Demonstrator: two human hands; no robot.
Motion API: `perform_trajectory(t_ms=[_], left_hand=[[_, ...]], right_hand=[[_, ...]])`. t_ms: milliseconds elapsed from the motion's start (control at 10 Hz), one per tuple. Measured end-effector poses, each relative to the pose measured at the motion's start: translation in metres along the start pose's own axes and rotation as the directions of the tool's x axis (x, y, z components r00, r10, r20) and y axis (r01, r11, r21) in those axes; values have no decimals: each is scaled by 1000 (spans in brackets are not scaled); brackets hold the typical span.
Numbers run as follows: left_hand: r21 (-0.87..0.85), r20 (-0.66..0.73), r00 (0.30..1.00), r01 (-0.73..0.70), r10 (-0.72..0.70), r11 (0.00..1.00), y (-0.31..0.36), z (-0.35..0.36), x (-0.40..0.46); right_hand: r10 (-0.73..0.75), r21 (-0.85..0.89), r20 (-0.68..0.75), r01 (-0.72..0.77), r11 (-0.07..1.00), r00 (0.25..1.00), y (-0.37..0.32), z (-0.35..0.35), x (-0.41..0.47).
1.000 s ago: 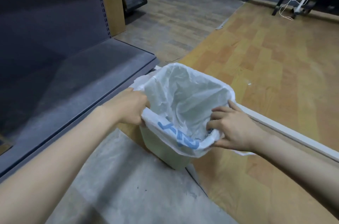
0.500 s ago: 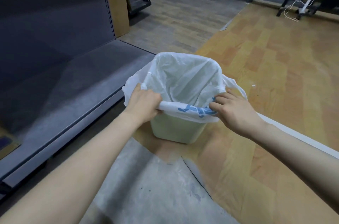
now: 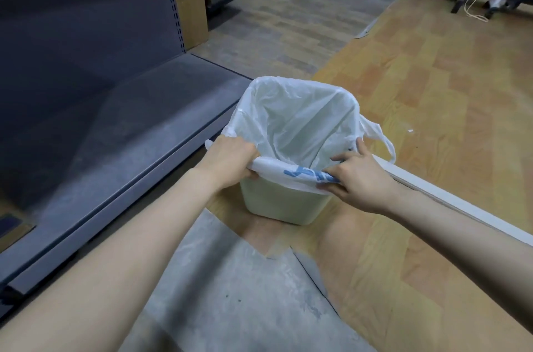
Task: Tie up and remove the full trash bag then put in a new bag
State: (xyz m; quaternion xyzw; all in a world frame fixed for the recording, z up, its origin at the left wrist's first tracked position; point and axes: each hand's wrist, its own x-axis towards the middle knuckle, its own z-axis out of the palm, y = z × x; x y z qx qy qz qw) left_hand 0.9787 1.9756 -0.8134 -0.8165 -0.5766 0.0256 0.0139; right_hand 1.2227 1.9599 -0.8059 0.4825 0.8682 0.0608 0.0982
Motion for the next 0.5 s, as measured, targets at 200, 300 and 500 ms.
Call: perform_trajectory(t_ms=[200,300,500], left_hand=[[-12,314,949,-31,33,999,0,-40,-8],[-92,375,926,2,33,996,2,-82,-23],[-134,469,883,41,26,990,11,-170,-61]], right_hand=[[-14,96,291,-15,995,957,0,-43,-11],[41,239,352,-132,962,935,3,-89,-21],[136,263,482,-292,920,865,14,-173,-57]])
